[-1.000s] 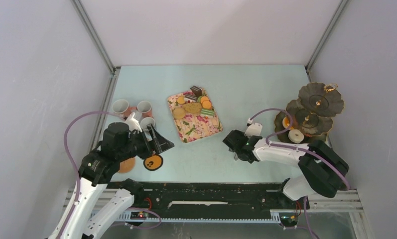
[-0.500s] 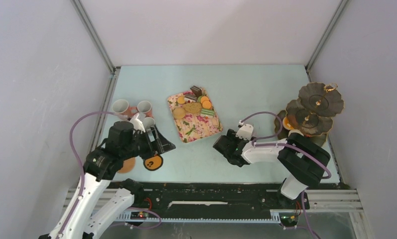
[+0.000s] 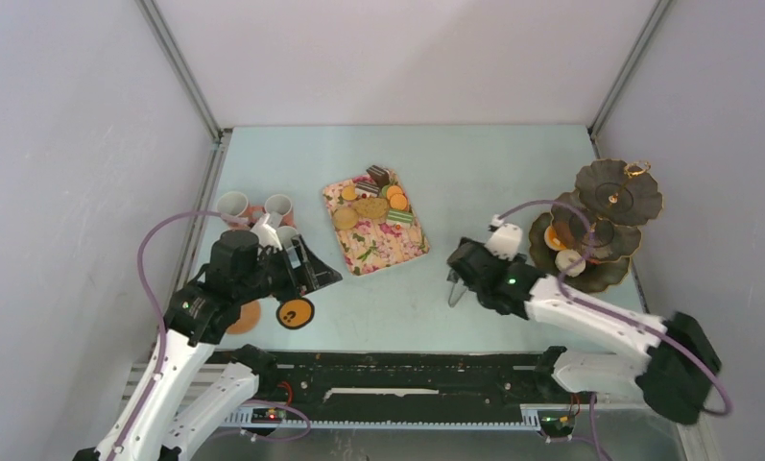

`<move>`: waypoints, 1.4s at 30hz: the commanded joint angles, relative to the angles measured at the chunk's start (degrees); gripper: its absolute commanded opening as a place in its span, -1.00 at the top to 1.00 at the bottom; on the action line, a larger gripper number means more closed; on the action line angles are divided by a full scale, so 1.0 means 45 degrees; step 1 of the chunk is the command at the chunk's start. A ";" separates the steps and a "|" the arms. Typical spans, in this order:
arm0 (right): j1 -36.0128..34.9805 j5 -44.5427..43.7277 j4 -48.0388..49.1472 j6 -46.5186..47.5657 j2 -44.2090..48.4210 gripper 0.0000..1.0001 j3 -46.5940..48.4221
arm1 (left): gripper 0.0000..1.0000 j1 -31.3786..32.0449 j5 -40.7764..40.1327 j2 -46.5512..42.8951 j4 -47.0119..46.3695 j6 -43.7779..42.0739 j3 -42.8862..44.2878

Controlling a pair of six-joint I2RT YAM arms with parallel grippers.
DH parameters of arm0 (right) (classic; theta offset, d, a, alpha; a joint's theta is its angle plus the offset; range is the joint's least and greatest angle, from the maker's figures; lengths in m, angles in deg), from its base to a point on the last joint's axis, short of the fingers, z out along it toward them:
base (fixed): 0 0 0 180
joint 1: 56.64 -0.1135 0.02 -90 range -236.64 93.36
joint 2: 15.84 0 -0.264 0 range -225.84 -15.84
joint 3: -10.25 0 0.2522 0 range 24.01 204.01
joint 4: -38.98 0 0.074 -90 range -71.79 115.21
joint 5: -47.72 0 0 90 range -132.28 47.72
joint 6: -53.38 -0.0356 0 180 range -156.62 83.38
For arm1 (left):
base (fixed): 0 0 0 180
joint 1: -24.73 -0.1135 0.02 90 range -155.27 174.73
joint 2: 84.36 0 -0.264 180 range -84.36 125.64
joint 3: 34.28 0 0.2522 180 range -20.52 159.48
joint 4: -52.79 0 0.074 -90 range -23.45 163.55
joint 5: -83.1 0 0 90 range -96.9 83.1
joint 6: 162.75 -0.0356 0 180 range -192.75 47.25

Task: Serve the afternoon tea
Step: Adjust the desert table at the center of the board.

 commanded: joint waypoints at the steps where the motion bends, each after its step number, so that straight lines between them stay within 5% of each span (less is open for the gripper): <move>1: 0.1849 0.0303 -0.1776 -0.0333 0.2353 -0.93 -0.0788 | -0.66 -0.0033 0.0369 -0.0596 -0.1486 0.0715 -0.0499; 5: 0.5040 0.1806 -0.0436 -0.0021 0.3618 -0.73 -0.2137 | -0.66 -0.0031 0.0292 -0.0864 -0.1507 0.0874 -0.0665; 8: 0.6191 0.1064 -0.0008 -0.0415 0.4097 -0.56 -0.2815 | -0.66 -0.0041 -0.0018 -0.1134 -0.1156 0.0864 -0.0599; 12: 0.6712 0.0059 0.1454 -0.0187 0.4285 -0.40 -0.3571 | -0.66 -0.0027 -0.0288 -0.1375 -0.0780 0.0903 -0.0573; 23: 0.7813 0.0216 0.4573 0.2056 0.2115 -0.35 -0.3186 | -0.66 -0.0026 -0.0542 -0.1772 -0.0803 0.1189 -0.1160; 31: 0.8147 0.1253 0.6373 0.4675 -0.1673 -0.41 -0.0404 | -0.66 -0.0051 -0.0654 -0.1892 -0.0817 0.1237 -0.1437; 37: 0.7804 0.2683 0.4939 0.6822 -0.3704 -0.42 0.3275 | -0.67 -0.0060 -0.0650 -0.1940 -0.0902 0.1195 -0.1608; 42: 0.7905 0.3502 0.2907 0.6185 -0.2161 -0.51 0.3137 | -0.67 -0.0061 -0.0476 -0.1884 -0.1314 0.1196 -0.1716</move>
